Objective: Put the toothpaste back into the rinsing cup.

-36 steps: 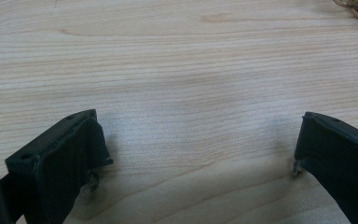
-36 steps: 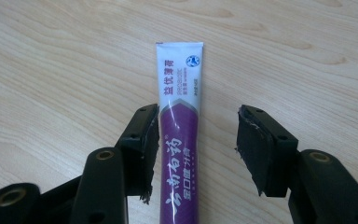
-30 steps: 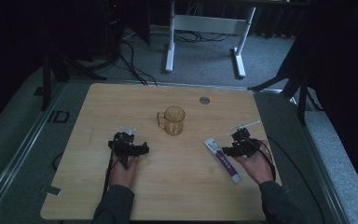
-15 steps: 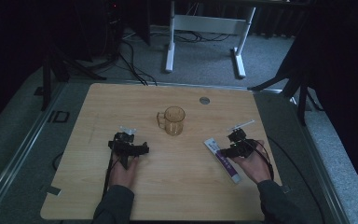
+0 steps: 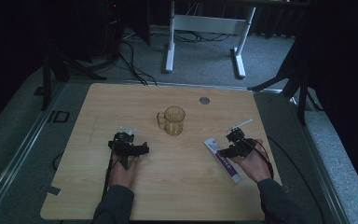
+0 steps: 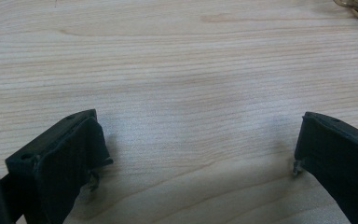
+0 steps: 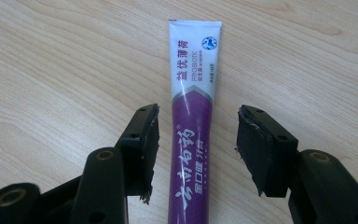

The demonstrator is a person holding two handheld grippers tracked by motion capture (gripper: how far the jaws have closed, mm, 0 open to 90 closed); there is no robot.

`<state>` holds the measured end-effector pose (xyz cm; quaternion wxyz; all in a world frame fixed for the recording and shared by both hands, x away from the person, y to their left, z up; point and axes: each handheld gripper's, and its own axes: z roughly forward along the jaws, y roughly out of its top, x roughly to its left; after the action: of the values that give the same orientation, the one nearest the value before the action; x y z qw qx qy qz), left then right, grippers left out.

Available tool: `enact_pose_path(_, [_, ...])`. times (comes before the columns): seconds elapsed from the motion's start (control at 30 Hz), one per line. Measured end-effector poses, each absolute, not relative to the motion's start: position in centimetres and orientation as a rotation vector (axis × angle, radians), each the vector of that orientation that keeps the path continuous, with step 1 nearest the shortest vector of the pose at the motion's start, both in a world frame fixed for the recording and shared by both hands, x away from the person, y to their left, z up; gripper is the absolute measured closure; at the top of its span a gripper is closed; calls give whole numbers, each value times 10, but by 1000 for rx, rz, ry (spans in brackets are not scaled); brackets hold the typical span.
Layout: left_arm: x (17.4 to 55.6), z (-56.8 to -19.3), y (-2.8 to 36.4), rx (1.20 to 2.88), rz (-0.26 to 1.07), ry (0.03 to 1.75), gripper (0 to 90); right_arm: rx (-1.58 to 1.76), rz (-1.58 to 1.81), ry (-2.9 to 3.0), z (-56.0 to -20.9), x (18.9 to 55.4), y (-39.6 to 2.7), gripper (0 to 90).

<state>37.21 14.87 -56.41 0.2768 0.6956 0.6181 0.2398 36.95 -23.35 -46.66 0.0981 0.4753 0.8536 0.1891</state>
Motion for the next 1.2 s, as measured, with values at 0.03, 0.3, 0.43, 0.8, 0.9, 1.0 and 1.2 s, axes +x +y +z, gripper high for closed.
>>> enact_pose_path(0.03, [372,-564,149,1868,644,1660,3,1402,557,2530,-467,370,-233,489])
enact_pose_path(0.3, [372,-564,149,1868,644,1660,3,1386,520,2555,-467,373,-229,496])
enact_pose_path(0.43, [372,-564,149,1868,644,1660,3,1391,494,2563,-468,374,-227,500])
enact_pose_path(0.8, [372,-564,149,1868,644,1660,3,1403,430,2595,-471,376,-226,511])
enact_pose_path(0.9, [372,-564,149,1868,644,1660,3,1405,415,2605,-472,377,-224,515])
enact_pose_path(1.0, [372,-564,149,1868,644,1660,3,1407,397,2613,-473,378,-224,521])
enact_pose_path(1.2, [372,-564,149,1868,644,1660,3,1417,370,2624,-475,380,-223,523])
